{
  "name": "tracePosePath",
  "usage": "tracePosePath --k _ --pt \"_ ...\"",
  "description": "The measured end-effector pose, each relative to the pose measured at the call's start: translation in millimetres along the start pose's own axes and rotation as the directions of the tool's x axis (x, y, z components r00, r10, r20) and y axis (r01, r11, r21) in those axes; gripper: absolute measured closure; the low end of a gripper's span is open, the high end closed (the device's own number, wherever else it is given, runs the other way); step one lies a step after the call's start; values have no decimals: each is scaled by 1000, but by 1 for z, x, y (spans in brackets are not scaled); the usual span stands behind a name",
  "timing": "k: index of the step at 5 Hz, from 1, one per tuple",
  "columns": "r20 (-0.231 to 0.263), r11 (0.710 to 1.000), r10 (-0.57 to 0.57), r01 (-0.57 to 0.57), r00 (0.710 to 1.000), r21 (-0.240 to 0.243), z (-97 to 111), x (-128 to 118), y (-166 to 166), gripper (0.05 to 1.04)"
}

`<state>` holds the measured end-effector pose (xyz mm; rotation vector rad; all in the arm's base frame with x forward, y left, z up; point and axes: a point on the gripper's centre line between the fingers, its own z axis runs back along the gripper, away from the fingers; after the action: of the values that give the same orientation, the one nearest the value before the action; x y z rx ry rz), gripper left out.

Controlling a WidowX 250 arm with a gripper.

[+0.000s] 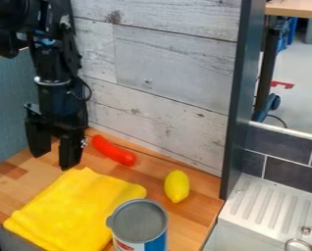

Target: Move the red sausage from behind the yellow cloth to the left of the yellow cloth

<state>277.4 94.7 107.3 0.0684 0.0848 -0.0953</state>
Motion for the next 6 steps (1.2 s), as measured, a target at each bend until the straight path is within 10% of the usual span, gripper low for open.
tracePosePath --k 2,4,6 --pt "23 985 151 -148 988 -94 -14 19 0 83" --pt "51 849 527 -523 848 -76 -21 56 23 83" --pt "146 736 677 -670 721 -102 -10 90 38 83"
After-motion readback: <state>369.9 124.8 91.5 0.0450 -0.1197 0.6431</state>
